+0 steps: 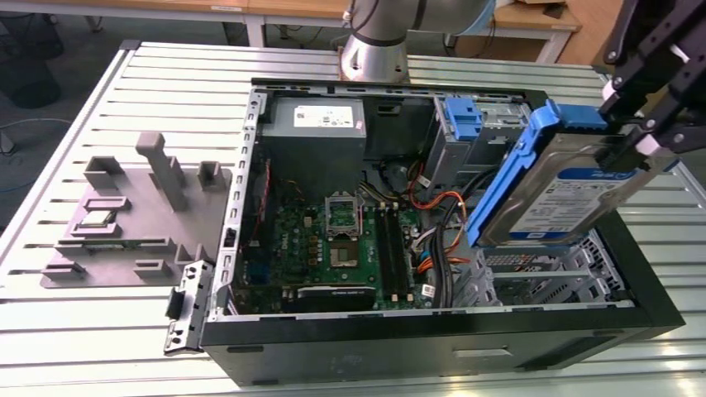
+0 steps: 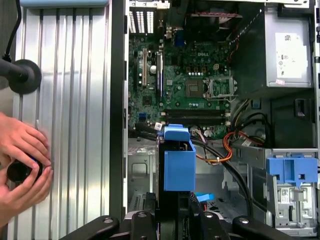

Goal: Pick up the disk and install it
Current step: 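Insert the disk into the insertion slot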

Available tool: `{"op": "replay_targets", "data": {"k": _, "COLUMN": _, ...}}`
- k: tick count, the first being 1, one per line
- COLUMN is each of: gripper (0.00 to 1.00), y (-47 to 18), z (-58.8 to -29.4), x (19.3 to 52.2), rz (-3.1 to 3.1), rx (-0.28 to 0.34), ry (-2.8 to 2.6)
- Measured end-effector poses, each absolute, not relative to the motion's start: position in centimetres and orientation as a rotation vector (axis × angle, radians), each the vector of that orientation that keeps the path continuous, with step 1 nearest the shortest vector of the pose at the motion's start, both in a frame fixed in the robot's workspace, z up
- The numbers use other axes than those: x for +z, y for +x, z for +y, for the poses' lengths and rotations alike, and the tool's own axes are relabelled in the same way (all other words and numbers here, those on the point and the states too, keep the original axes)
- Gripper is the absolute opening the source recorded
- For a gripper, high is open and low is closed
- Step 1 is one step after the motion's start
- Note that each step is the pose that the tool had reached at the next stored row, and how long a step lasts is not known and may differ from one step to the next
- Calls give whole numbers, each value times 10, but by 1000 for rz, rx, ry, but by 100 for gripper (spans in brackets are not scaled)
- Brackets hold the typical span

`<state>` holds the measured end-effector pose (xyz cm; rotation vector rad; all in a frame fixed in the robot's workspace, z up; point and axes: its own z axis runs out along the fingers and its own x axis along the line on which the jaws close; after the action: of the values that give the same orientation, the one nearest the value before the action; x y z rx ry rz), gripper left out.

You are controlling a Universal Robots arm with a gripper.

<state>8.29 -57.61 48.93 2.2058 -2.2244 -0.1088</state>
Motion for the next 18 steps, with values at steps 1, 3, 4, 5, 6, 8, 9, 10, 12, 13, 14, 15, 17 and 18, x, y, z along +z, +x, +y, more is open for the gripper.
{"op": "replay_targets", "data": {"k": 1, "gripper": 35, "y": 85, "z": -576, "x": 489, "rz": -2224, "rx": -109, "ry": 2206}}
{"op": "replay_targets", "data": {"k": 3, "gripper": 35, "y": 87, "z": -576, "x": 489, "rz": -2224, "rx": -109, "ry": 2206}}
{"op": "replay_targets", "data": {"k": 4, "gripper": 35, "y": 88, "z": -576, "x": 489, "rz": -2224, "rx": -109, "ry": 2206}}
{"op": "replay_targets", "data": {"k": 5, "gripper": 35, "y": 90, "z": -576, "x": 489, "rz": -2225, "rx": -109, "ry": 2206}}
{"op": "replay_targets", "data": {"k": 6, "gripper": 35, "y": 92, "z": -576, "x": 489, "rz": -2225, "rx": -109, "ry": 2206}}
{"op": "replay_targets", "data": {"k": 8, "gripper": 35, "y": 97, "z": -576, "x": 489, "rz": -2224, "rx": -109, "ry": 2205}}
{"op": "replay_targets", "data": {"k": 9, "gripper": 35, "y": 99, "z": -576, "x": 489, "rz": -2224, "rx": -109, "ry": 2205}}
{"op": "replay_targets", "data": {"k": 10, "gripper": 35, "y": 101, "z": -576, "x": 488, "rz": -2224, "rx": -110, "ry": 2205}}
{"op": "replay_targets", "data": {"k": 12, "gripper": 35, "y": 107, "z": -576, "x": 488, "rz": -2224, "rx": -110, "ry": 2205}}
{"op": "replay_targets", "data": {"k": 13, "gripper": 35, "y": 110, "z": -576, "x": 487, "rz": -2224, "rx": -110, "ry": 2205}}
{"op": "replay_targets", "data": {"k": 14, "gripper": 35, "y": 114, "z": -576, "x": 487, "rz": -2224, "rx": -110, "ry": 2205}}
{"op": "replay_targets", "data": {"k": 15, "gripper": 35, "y": 116, "z": -576, "x": 486, "rz": -2224, "rx": -111, "ry": 2205}}
{"op": "replay_targets", "data": {"k": 17, "gripper": 35, "y": 117, "z": -576, "x": 486, "rz": -2224, "rx": -111, "ry": 2205}}
{"op": "replay_targets", "data": {"k": 18, "gripper": 35, "y": 117, "z": -576, "x": 486, "rz": -2224, "rx": -110, "ry": 2205}}
